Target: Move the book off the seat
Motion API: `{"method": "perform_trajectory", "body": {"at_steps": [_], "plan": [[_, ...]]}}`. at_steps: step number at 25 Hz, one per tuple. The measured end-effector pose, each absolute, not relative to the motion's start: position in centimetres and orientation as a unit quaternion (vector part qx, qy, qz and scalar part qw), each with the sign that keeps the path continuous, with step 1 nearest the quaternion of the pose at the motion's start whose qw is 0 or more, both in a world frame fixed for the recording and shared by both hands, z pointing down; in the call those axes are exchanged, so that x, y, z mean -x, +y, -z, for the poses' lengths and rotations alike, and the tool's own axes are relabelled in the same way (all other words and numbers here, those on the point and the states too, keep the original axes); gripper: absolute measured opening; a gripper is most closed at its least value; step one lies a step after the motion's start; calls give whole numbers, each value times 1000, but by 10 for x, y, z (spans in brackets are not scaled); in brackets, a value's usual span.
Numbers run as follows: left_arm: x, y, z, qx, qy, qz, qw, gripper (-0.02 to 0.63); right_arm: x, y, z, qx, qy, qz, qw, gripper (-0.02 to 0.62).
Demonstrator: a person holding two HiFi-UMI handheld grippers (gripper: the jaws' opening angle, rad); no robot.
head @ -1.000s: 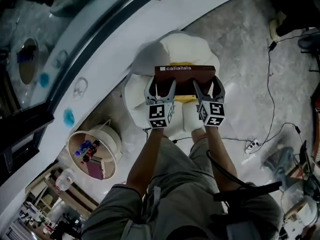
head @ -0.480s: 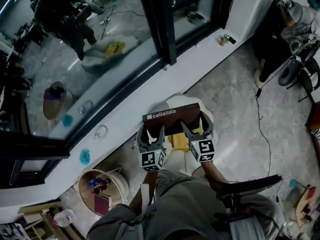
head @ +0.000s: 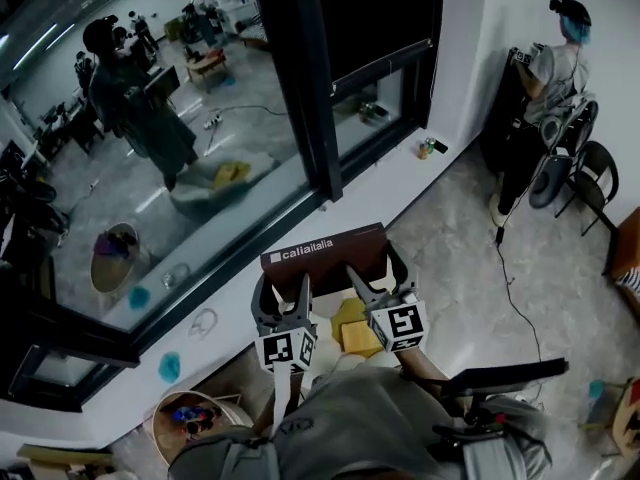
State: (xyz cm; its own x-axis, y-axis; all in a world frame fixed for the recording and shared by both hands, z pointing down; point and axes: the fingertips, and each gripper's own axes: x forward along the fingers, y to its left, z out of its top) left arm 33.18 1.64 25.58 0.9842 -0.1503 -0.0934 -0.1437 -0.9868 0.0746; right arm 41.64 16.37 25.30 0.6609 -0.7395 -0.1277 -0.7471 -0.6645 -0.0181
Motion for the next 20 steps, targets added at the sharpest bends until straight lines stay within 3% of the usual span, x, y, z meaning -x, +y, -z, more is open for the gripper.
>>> {"method": "perform_trajectory", "body": {"at_steps": [20], "plan": [[-293,-2,-247,-997,-41,69,12,313,-371,154,-248,926,368,-66,49,367]]}}
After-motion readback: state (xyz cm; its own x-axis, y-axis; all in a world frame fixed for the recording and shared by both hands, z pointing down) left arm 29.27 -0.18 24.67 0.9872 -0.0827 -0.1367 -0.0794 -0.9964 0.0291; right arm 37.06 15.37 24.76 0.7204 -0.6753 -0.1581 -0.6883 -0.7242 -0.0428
